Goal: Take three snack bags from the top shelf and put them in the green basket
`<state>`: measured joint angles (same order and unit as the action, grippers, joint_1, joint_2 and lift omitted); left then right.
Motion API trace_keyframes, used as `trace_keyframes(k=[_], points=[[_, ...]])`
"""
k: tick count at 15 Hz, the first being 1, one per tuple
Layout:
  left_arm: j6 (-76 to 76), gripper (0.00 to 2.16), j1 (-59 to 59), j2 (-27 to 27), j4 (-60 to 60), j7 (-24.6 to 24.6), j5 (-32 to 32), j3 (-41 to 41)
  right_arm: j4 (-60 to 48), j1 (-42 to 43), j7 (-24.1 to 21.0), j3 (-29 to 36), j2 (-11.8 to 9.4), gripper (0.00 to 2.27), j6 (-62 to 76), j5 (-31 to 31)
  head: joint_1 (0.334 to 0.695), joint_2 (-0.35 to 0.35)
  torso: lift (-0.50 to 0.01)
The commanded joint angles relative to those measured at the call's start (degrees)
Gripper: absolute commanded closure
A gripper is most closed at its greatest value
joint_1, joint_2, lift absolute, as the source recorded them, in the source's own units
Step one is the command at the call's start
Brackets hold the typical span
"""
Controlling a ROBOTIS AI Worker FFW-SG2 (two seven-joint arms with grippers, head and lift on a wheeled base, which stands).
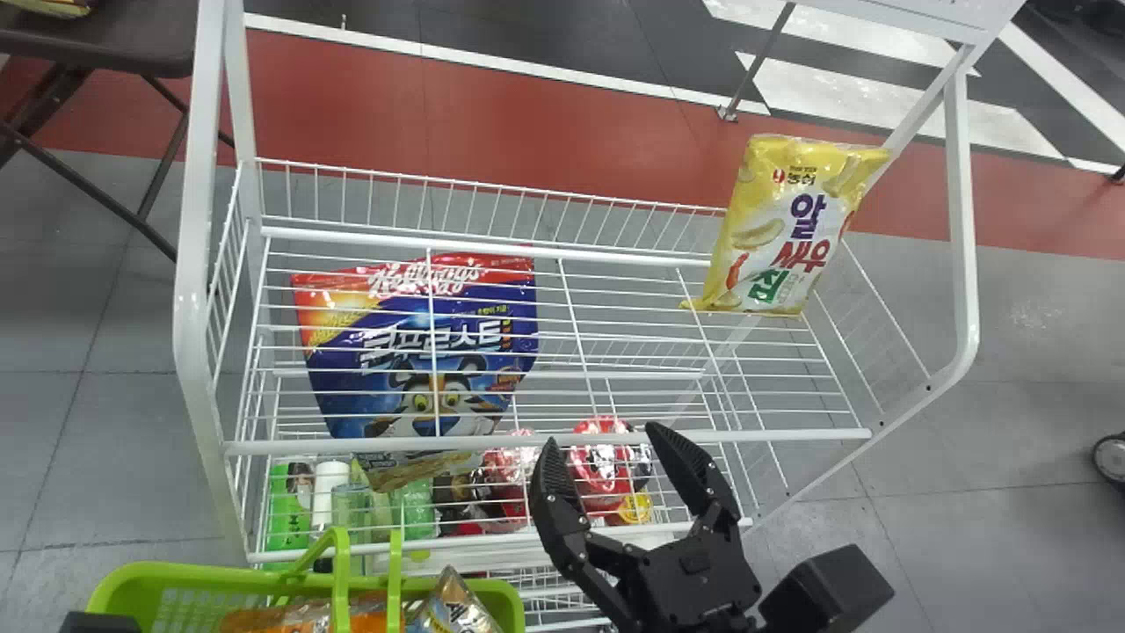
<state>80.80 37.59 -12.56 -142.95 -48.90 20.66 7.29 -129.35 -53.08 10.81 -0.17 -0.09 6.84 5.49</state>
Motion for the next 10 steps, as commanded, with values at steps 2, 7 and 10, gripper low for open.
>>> trace_keyframes(k=[2, 7, 10], points=[[0.0, 2.02, -0.5, 0.3, 0.3, -0.1, 0.1, -0.1, 0.5, 0.2, 0.0, 0.2, 0.1, 0.07, 0.0, 0.0, 0.695, -0.35, -0.037], [0.0, 2.02, -0.5, 0.3, 0.3, -0.1, 0.2, -0.3, 0.8, 0.6, 0.0, 0.1, 0.1, 0.07, 0.4, 0.0, 0.695, -0.35, -0.037], [0.0, 2.02, -0.4, 0.3, 0.3, -0.1, 0.2, -0.5, 1.0, 0.6, 0.0, 0.1, 0.1, 0.07, 1.1, 0.0, 0.695, -0.35, -0.037]])
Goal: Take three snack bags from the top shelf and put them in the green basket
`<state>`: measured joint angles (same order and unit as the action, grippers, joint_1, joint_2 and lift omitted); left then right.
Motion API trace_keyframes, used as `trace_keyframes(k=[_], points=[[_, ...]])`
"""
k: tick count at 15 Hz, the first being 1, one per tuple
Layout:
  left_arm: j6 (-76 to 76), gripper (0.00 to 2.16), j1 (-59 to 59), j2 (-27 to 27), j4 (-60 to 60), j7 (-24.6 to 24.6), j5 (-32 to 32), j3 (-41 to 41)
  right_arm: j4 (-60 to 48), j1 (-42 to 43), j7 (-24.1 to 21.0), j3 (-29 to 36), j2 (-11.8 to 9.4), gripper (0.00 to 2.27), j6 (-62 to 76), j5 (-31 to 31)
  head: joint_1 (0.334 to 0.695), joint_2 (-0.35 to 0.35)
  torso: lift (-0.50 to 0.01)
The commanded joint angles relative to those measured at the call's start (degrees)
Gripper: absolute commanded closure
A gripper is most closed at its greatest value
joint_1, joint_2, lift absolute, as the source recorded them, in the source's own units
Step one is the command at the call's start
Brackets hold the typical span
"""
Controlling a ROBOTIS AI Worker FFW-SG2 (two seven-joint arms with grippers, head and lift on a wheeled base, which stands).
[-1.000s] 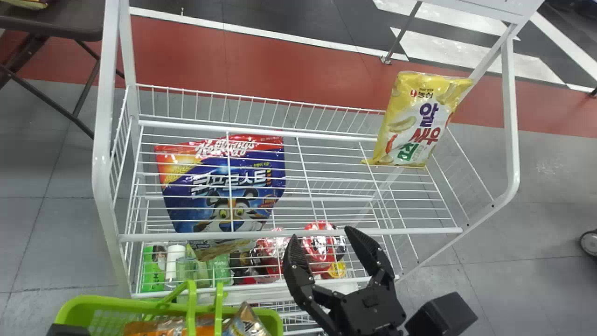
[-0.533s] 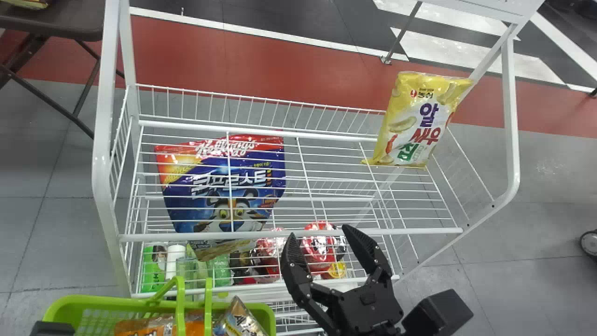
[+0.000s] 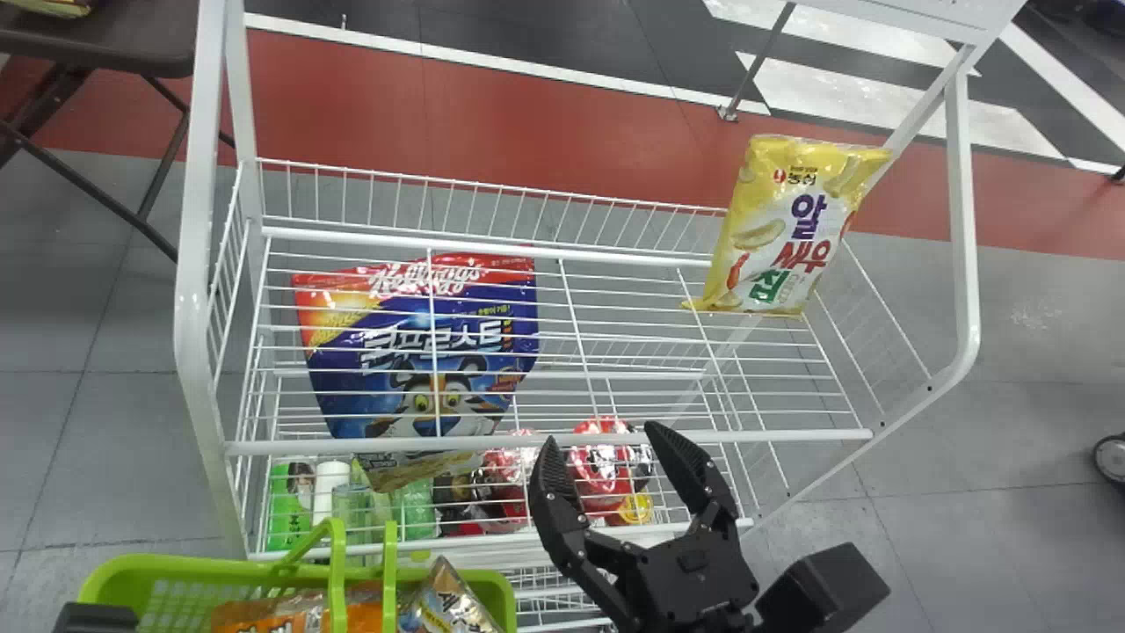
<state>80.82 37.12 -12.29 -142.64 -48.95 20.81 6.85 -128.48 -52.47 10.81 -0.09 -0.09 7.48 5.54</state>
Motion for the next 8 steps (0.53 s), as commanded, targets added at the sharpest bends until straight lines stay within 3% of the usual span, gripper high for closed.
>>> trace_keyframes(k=[1, 8], points=[[0.0, 2.02, 0.1, 0.1, 0.0, -0.2, 0.0, -0.2, 0.2, 0.0, 0.0, 0.0, 0.1, 0.07, 0.6, 0.0, 0.695, -0.35, -0.037], [0.0, 2.02, 0.2, 0.1, 0.0, -0.3, 0.2, -0.4, 0.2, 0.0, 0.1, 0.0, 0.1, 0.07, 1.2, 0.0, 0.695, -0.35, -0.037]])
